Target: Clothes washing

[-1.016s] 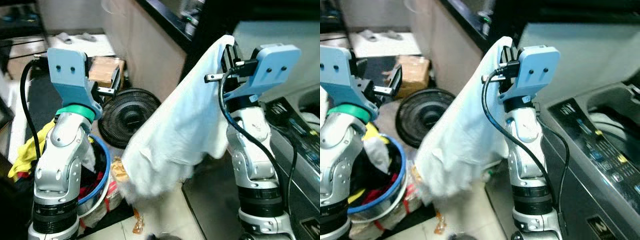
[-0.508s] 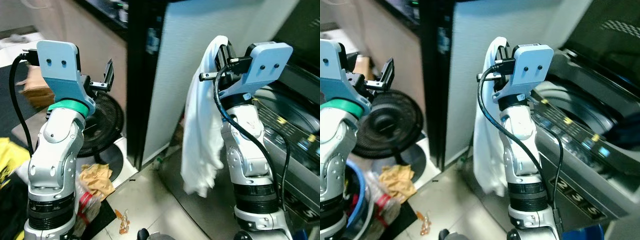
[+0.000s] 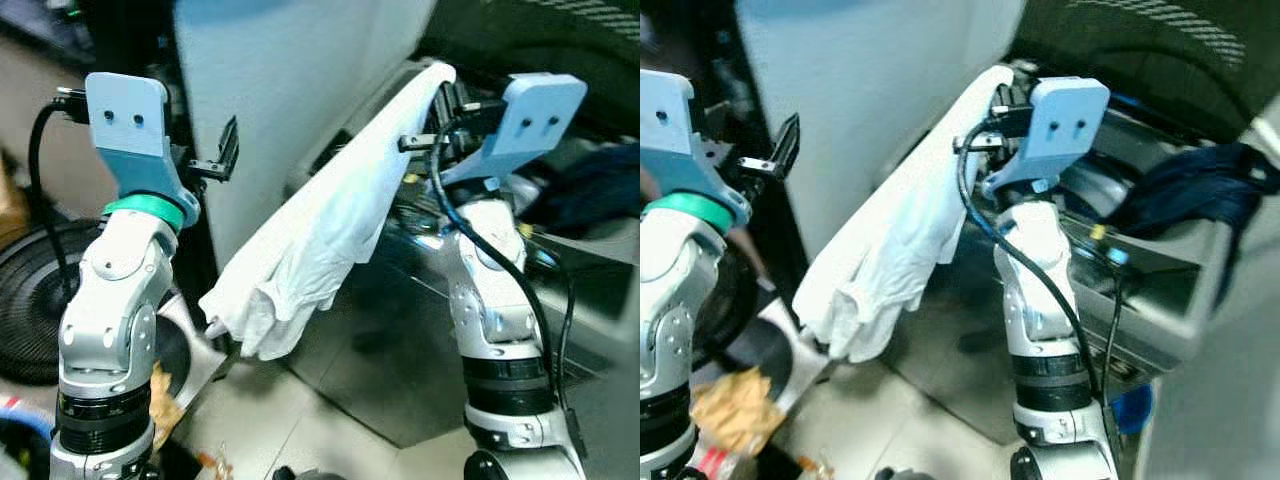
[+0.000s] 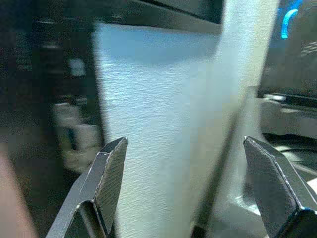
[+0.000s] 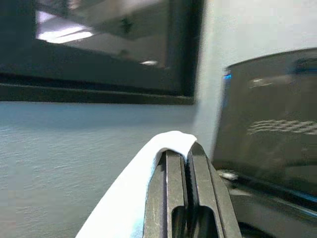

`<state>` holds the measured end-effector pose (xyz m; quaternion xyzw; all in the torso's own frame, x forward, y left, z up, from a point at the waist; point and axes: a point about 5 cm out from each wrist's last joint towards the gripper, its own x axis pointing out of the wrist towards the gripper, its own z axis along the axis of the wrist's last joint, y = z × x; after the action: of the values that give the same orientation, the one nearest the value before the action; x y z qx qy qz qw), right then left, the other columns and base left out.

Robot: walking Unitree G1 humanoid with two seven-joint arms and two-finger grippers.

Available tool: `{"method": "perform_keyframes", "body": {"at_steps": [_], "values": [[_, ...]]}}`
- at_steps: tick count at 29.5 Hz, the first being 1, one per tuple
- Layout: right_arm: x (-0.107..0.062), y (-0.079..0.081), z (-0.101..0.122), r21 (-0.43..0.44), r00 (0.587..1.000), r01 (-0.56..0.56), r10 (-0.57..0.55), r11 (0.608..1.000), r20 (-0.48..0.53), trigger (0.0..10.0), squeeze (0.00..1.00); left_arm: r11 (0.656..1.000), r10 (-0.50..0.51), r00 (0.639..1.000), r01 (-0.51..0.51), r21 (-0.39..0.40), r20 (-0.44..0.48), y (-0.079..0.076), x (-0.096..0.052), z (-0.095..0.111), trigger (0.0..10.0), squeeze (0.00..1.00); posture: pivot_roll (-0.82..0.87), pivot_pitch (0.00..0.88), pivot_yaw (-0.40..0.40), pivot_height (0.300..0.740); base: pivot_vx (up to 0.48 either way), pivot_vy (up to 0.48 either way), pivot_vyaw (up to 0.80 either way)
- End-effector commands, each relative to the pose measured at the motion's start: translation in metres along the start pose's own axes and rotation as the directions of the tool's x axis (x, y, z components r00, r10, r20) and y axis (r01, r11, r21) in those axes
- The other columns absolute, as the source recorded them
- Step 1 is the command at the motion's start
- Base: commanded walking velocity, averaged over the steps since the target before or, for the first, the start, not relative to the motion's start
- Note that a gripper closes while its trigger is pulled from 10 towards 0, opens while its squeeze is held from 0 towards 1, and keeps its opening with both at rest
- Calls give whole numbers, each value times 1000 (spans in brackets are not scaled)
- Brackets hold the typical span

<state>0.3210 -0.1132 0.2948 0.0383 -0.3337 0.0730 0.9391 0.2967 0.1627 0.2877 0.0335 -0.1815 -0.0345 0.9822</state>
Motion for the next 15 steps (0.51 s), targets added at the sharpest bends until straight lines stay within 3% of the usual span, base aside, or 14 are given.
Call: {"method": "perform_keyframes", "body": {"at_steps": [1,11,15], "values": [[0,-2,3,15,1000,16,-16,1000,18,10000,0,1000,-3,1000,3,6,-3,-1,-2,1,10000,0,99,31,-49,740,0,0,-800],[0,-3,3,24,1000,22,-22,999,13,10000,0,1000,-8,1000,8,1,6,-3,-1,3,10000,0,99,29,-48,740,0,0,-800],[4,-6,4,142,998,65,-67,988,12,10000,0,1000,-1,1000,1,13,14,-1,0,4,10000,0,100,27,-44,740,0,0,-800]]}}
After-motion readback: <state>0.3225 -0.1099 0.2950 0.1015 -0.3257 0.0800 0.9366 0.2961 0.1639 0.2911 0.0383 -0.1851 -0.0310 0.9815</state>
